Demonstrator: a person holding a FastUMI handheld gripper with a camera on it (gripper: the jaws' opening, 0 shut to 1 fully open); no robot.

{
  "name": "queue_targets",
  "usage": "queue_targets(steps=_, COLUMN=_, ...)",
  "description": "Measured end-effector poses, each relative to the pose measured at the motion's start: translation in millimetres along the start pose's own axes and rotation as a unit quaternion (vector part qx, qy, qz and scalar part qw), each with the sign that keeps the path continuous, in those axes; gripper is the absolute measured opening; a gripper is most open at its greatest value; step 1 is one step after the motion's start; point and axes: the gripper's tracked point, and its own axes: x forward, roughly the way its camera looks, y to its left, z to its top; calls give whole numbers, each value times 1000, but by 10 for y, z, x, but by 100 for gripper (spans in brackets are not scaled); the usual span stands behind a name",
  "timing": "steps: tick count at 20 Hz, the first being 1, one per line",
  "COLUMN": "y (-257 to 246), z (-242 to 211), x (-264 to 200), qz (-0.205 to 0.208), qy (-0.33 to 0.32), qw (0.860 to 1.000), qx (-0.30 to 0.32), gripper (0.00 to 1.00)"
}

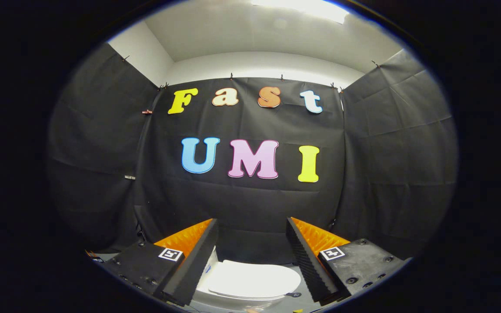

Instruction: Open the toilet lid.

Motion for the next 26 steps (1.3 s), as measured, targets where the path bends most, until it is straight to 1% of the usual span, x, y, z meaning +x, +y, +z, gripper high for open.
queue_targets(steps=9, y=111, z=-111, x=67, qz=7, qy=17, qw=1000, qx=0, gripper=99)
queue_targets(steps=14, y=43, z=-175, x=202, qz=9, qy=13, qw=1000, qx=9, gripper=99)
queue_targets(steps=19, y=-304, z=-415, x=460, qz=-11, qy=23, qw=999, qx=36, gripper=99)
queue_targets(steps=23, y=-780, z=-710, x=704, qz=-44, qy=40, qw=996, qx=62, gripper=99)
queue_targets(steps=26, y=-1158, z=-1014, x=861, qz=-72, qy=54, qw=991, qx=100, gripper=99)
